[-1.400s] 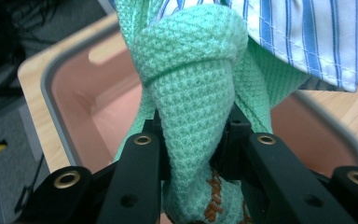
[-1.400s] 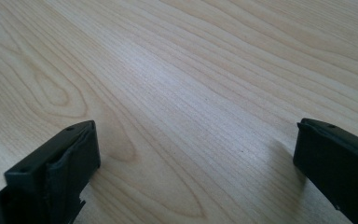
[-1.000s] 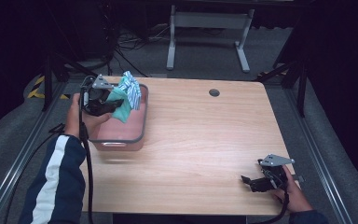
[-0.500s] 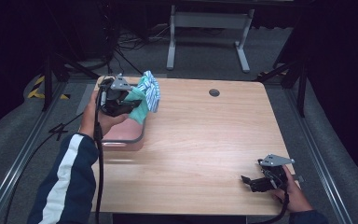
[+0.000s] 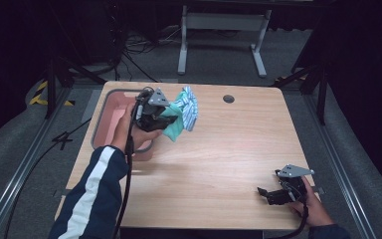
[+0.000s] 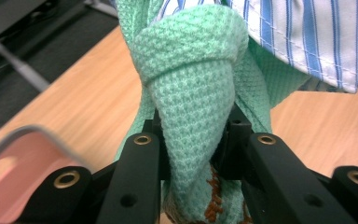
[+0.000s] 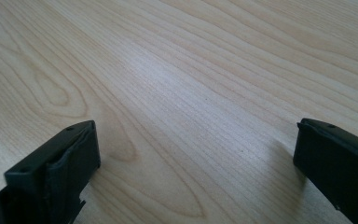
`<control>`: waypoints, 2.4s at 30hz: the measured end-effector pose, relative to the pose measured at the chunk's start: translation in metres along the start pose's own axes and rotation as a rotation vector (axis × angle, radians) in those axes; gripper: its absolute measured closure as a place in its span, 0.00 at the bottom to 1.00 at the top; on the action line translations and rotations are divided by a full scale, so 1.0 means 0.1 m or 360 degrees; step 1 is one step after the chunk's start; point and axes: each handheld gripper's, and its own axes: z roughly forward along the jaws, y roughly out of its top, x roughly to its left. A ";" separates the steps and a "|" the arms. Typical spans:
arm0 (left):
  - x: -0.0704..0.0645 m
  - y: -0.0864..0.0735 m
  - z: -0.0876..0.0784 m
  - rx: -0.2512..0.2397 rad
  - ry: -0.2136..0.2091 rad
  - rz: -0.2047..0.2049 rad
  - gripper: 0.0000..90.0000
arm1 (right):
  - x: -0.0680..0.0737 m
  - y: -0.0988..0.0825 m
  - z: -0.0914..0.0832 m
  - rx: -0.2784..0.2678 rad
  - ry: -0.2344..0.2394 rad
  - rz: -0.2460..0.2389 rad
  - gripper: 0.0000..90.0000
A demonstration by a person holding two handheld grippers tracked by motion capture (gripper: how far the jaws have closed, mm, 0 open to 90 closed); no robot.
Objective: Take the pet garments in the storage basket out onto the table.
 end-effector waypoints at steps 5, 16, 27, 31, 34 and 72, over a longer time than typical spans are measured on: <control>-0.17 0.04 0.27 0.0014 -0.0087 0.0039 0.82 | 0.00 0.00 0.00 0.0000 0.0000 0.0000 0.01; -0.43 0.07 0.70 0.0097 -0.0184 0.0102 0.81 | 0.00 0.00 0.00 -0.0001 -0.0002 -0.0004 0.01; -0.57 -0.12 1.15 0.0282 -0.0189 0.0112 0.80 | 0.00 0.00 0.00 0.0000 -0.0001 -0.0001 0.01; -0.56 -0.20 1.25 0.0346 -0.0172 0.0088 0.79 | 0.00 0.00 0.00 0.0000 -0.0001 -0.0001 0.01; -0.56 -0.22 1.29 0.0357 -0.0165 0.0081 0.76 | 0.00 0.00 0.00 0.0000 -0.0001 -0.0001 0.01; -0.68 -0.29 0.41 0.0309 -0.0114 0.0249 0.24 | 0.00 0.00 0.00 0.0000 -0.0001 -0.0001 0.01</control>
